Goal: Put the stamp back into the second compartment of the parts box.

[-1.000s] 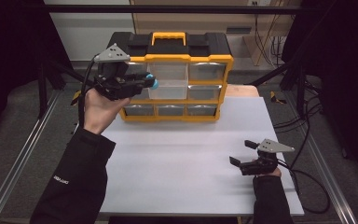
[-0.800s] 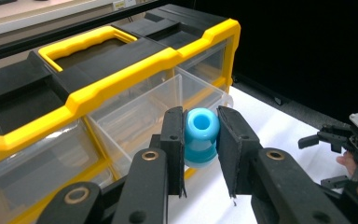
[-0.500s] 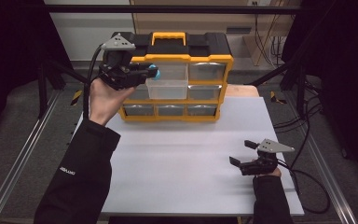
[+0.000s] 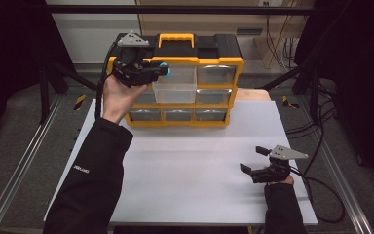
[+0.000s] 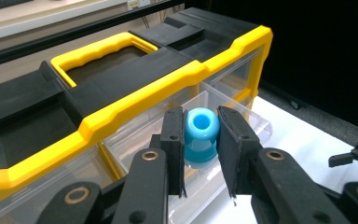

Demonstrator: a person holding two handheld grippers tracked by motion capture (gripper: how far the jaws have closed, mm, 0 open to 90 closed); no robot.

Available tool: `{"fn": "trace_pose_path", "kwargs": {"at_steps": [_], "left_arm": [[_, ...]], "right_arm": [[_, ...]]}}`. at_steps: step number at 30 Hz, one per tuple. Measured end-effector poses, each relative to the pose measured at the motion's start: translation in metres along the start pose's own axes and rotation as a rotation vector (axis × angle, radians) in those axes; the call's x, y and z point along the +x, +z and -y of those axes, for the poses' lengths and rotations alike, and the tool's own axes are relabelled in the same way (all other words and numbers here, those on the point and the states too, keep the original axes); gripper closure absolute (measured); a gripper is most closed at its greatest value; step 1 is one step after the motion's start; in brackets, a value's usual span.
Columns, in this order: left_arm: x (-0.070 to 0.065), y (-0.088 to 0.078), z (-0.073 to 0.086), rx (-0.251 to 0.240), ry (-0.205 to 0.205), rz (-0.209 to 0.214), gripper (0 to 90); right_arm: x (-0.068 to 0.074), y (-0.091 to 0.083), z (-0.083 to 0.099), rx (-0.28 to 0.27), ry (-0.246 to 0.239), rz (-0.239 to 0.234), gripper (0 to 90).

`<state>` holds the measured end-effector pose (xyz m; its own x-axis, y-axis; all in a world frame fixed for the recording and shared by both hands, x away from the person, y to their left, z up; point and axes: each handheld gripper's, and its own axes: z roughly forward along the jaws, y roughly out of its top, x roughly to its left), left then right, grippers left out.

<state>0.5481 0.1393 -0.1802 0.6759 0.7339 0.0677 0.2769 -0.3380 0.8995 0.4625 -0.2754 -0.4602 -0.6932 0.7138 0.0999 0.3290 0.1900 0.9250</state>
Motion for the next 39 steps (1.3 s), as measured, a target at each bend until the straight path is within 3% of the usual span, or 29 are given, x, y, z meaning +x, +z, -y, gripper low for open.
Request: {"fn": "trace_pose_path", "kwargs": {"at_steps": [11, 27, 39], "left_arm": [[0.011, 0.013, 0.01, 0.019, -0.022, -0.01, 72.4], [0.016, 0.029, 0.023, 0.059, -0.043, -0.016, 71.7], [0.017, 0.003, 0.032, -0.044, -0.074, -0.016, 44.7]], "right_arm": [[0.0, 0.0, 0.0, 0.0, 0.0, 0.0, 2.8], [0.0, 0.0, 0.0, -0.002, 0.001, -0.002, 2.8], [0.0, 0.0, 0.0, -0.002, 0.001, 0.0, 2.8]]}}
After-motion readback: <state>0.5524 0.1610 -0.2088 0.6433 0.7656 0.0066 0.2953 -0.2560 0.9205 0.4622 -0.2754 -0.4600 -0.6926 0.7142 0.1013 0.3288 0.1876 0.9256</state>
